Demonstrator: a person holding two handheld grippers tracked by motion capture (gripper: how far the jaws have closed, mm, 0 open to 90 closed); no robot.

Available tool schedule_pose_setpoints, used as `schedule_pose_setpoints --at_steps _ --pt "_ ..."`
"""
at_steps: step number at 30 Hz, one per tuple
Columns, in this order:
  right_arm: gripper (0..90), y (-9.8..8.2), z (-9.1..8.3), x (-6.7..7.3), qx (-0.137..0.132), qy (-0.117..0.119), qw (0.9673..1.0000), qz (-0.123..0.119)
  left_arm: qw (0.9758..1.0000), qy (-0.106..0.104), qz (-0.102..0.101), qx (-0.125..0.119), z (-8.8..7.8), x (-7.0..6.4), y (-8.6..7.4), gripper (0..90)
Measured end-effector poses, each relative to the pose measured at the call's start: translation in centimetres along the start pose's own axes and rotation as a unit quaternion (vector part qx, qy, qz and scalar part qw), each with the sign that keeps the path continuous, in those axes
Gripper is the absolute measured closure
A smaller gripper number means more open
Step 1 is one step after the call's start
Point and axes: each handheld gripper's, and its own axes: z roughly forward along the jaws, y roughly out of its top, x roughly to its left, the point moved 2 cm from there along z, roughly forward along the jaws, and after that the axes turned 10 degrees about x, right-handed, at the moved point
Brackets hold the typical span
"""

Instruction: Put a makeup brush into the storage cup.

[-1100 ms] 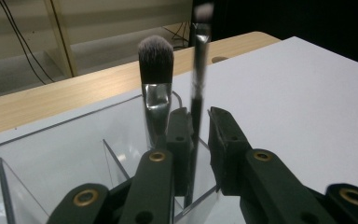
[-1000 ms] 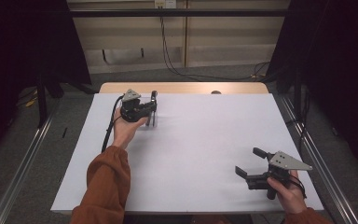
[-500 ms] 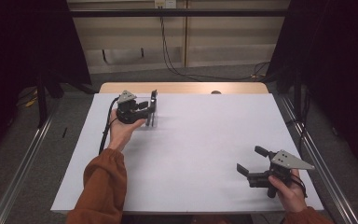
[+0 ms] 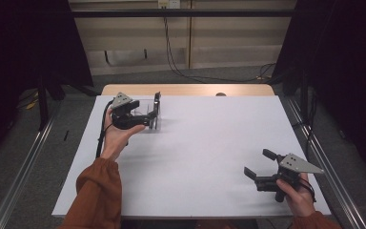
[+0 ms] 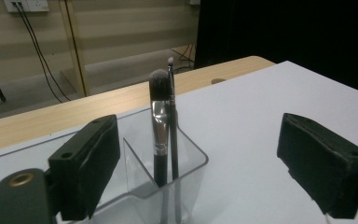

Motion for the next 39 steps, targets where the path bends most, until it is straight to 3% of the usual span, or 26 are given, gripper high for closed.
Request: schedule_pose_setpoints --at_steps 10,21,23,28,34,37,39 --pt "0.0 -0.1 -0.4 0.2 0.003 -0.007 1.0000 -0.002 0.9999 -0.007 -0.005 -0.007 -1.9 -0.2 -0.8 5.0" --pt "0.0 -0.1 -0.6 0.3 0.000 -0.006 1.0000 -0.003 0.9996 -0.004 0.026 -0.011 -4.1 -1.3 -1.7 2.6" --pt "0.0 -0.1 -0.6 0.3 -0.001 -0.005 1.0000 -0.002 0.9997 -0.009 0.018 -0.017 -4.5 -1.7 -1.9 2.4" --pt "0.0 -0.1 -0.5 0.3 0.002 -0.004 1.0000 -0.005 0.9995 -0.018 0.020 -0.016 -5.6 -2.2 -2.8 2.4" --pt "0.0 -0.1 -0.5 0.4 0.001 -0.002 1.0000 -0.003 0.9997 -0.012 0.008 -0.017 -6.7 -2.1 -4.0 2.2" --pt "0.0 -0.1 -0.5 0.4 0.002 -0.002 1.0000 -0.002 0.9997 -0.018 0.010 -0.014 -7.2 -2.5 -4.7 2.2" --pt "0.0 -0.2 -0.5 0.4 0.002 -0.002 1.0000 -0.002 0.9994 -0.030 0.001 -0.018 -7.6 -2.9 -5.2 2.2"
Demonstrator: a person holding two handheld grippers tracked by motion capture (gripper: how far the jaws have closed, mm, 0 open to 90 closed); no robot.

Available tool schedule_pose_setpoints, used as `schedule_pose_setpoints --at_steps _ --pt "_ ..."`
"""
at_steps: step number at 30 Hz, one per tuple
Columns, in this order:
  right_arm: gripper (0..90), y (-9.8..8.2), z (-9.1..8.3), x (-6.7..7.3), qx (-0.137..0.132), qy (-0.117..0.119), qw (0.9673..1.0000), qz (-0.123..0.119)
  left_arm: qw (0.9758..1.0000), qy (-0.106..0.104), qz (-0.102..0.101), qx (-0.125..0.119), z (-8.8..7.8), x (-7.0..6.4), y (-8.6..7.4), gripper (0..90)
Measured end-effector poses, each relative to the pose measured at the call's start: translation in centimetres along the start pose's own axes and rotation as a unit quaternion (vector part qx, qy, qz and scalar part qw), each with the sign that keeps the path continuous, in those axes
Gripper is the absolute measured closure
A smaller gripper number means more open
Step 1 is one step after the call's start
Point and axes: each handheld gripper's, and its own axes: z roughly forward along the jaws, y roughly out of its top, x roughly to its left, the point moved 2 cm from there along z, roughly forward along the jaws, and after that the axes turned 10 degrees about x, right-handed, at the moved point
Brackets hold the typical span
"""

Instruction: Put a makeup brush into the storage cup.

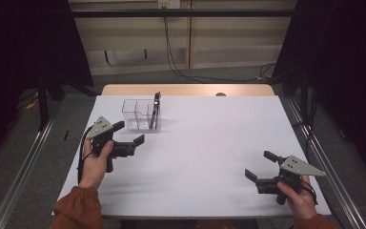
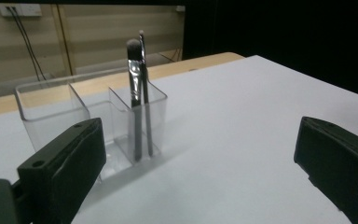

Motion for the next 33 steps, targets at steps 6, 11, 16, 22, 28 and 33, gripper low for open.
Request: schedule_pose_setpoints --at_steps 6,11,16,22,28,33 --pt "0.0 0.0 0.0 0.1 0.003 0.000 1.0000 -0.005 1.0000 0.002 0.006 -0.002 -1.6 -0.6 -1.1 2.4" --pt "0.0 -0.1 0.0 0.0 0.003 -0.002 1.0000 -0.001 0.9996 0.007 0.026 0.000 -2.4 -0.9 -2.0 2.0" --pt "0.0 -0.1 -0.1 0.0 0.002 -0.002 1.0000 -0.002 0.9997 0.011 0.021 0.002 -2.6 -1.3 -2.6 2.0" --pt "0.0 -0.2 -0.3 0.0 0.000 -0.005 1.0000 -0.001 0.9994 0.019 0.024 0.013 -2.8 -1.9 -3.8 2.0" --pt "0.0 -0.3 -0.5 -0.1 -0.001 -0.008 1.0000 0.001 0.9992 0.028 0.022 0.016 -3.6 -2.0 -4.8 2.0" --pt "0.0 -0.3 -0.6 0.0 0.000 -0.008 1.0000 0.000 0.9995 0.022 0.014 0.019 -4.4 -2.2 -5.5 2.0"
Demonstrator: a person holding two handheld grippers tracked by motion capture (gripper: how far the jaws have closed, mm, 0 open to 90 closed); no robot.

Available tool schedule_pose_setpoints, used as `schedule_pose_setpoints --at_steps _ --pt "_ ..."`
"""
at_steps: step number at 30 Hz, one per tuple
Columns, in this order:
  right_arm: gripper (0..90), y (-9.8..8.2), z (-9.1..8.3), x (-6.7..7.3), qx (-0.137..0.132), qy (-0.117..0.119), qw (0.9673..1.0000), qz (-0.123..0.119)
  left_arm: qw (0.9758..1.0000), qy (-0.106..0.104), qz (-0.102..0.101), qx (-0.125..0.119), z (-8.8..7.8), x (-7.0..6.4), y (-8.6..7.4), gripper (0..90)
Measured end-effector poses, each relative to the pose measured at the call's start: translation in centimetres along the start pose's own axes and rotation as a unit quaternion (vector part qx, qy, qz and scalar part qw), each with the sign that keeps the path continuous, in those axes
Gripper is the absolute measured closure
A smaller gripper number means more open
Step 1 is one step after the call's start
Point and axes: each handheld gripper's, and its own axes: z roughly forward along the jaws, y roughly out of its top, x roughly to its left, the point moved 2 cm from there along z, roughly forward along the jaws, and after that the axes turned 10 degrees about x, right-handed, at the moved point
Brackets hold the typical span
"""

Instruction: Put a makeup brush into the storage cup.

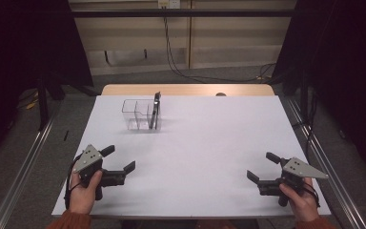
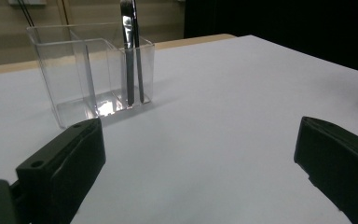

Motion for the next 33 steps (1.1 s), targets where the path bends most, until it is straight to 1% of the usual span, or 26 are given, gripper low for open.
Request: schedule_pose_setpoints --at_steps 2,4,7,8,9,10,12,13,14,15,16,17,18,20,21,22,24,26,28,30,33 --pt "0.0 0.0 0.0 0.0 0.000 -0.001 1.0000 0.001 1.0000 0.000 -0.001 0.001 -0.2 -0.1 -0.2 2.0" --pt "0.0 0.0 0.0 0.0 0.001 0.000 1.0000 0.000 1.0000 0.005 0.000 -0.001 -0.6 -0.2 -0.3 2.1" --pt "0.0 0.0 -0.1 0.0 -0.001 -0.001 1.0000 -0.001 0.9999 0.011 -0.010 -0.005 -0.9 -0.2 -0.6 2.2" --pt "0.0 0.0 -0.1 0.0 -0.001 -0.001 1.0000 -0.001 0.9999 0.010 -0.010 -0.001 -1.0 -0.1 -0.7 2.1" --pt "0.0 0.0 -0.1 0.0 -0.001 0.000 1.0000 -0.001 0.9998 0.010 -0.019 -0.003 -1.0 -0.2 -0.9 1.9" --pt "0.0 0.0 -0.1 0.0 -0.001 -0.001 1.0000 -0.001 0.9997 0.014 -0.020 0.000 -1.0 -0.3 -1.0 1.8" --pt "0.0 0.0 -0.1 -0.1 0.000 0.000 1.0000 -0.002 0.9997 0.016 -0.018 0.005 -1.1 -0.4 -1.1 1.7" --pt "0.0 -0.1 -0.2 -0.1 0.000 -0.001 1.0000 -0.003 0.9997 0.016 -0.020 0.005 -1.1 -0.5 -1.1 1.7" --pt "0.0 -0.1 -0.2 -0.1 0.000 0.000 1.0000 -0.003 0.9997 0.013 -0.018 0.005 -1.2 -0.5 -1.3 1.7" --pt "0.0 -0.1 -0.2 -0.1 0.000 0.001 1.0000 -0.003 0.9997 0.012 -0.020 0.000 -1.2 -0.6 -1.4 1.7" --pt "0.0 -0.1 -0.2 -0.1 0.000 0.000 1.0000 -0.003 0.9998 0.009 -0.018 -0.003 -1.3 -0.7 -1.5 1.7" --pt "0.0 -0.1 -0.3 -0.1 -0.001 -0.001 1.0000 -0.003 0.9998 0.007 -0.017 -0.002 -1.4 -0.7 -1.5 1.6" --pt "0.0 -0.1 -0.3 -0.1 -0.001 0.000 1.0000 -0.003 0.9998 0.009 -0.017 -0.002 -1.5 -0.7 -1.5 1.6" --pt "0.0 -0.1 -0.2 -0.1 0.000 -0.001 1.0000 -0.006 0.9996 0.016 -0.018 -0.013 -1.6 -0.6 -1.5 1.6" --pt "0.0 -0.1 -0.1 -0.1 0.001 0.001 1.0000 -0.005 0.9994 0.025 -0.017 -0.016 -1.7 -0.7 -1.5 1.6" --pt "0.0 -0.1 0.0 0.0 0.002 0.001 1.0000 -0.005 0.9994 0.030 -0.009 -0.017 -1.8 -0.8 -1.4 1.6" --pt "0.0 -0.1 0.1 0.1 0.001 0.004 1.0000 -0.005 0.9997 0.016 -0.014 -0.013 -1.8 -1.0 -1.4 1.6" --pt "0.0 -0.1 0.2 0.2 0.004 0.005 1.0000 -0.006 0.9997 0.021 -0.007 -0.012 -1.8 -1.0 -1.5 1.7" --pt "0.0 -0.1 0.2 0.2 0.003 0.005 1.0000 -0.007 0.9998 0.013 -0.014 -0.010 -1.7 -1.0 -1.6 1.6" --pt "0.0 -0.1 0.3 0.2 0.004 0.006 1.0000 -0.007 0.9998 0.015 -0.008 -0.010 -1.7 -1.0 -1.5 1.6" --pt "0.0 -0.1 0.4 0.2 0.006 0.006 0.9999 -0.009 0.9998 0.013 -0.007 -0.010 -1.7 -1.0 -1.5 1.6"
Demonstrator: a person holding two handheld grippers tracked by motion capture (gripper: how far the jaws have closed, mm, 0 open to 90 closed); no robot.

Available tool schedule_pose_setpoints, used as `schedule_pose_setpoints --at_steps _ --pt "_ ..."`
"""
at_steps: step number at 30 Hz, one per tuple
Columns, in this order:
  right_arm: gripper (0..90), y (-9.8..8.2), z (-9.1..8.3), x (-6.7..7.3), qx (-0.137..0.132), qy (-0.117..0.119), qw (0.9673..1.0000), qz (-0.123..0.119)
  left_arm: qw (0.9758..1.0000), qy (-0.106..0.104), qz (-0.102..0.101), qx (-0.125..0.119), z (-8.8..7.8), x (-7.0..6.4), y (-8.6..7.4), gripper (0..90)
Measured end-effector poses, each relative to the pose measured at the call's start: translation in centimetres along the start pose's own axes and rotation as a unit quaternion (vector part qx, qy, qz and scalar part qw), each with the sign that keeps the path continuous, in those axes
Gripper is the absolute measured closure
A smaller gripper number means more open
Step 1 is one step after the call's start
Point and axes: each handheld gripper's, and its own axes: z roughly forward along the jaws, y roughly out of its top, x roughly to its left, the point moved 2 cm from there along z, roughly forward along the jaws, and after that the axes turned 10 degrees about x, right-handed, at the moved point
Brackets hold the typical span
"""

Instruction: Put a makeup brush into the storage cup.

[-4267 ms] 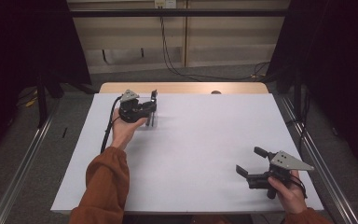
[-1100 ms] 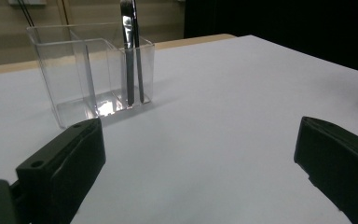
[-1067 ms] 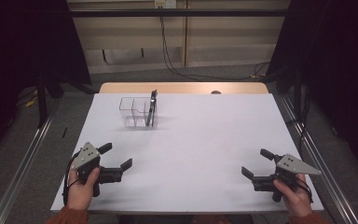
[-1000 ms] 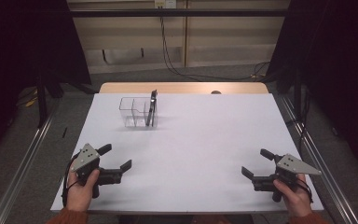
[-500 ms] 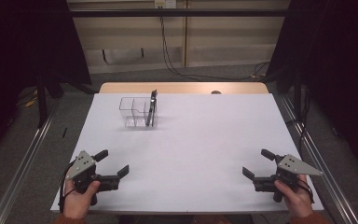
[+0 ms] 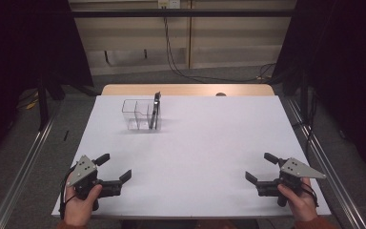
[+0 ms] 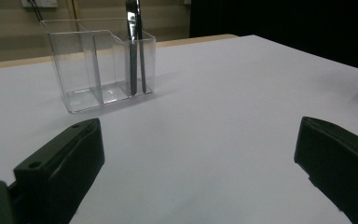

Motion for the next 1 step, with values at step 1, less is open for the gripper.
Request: schedule_pose_setpoints --at_steps 1 --pt "0.0 -0.01 0.03 0.00 0.002 0.000 1.0000 -0.002 1.0000 0.001 -0.002 0.000 0.02 0.02 -0.02 1.6"
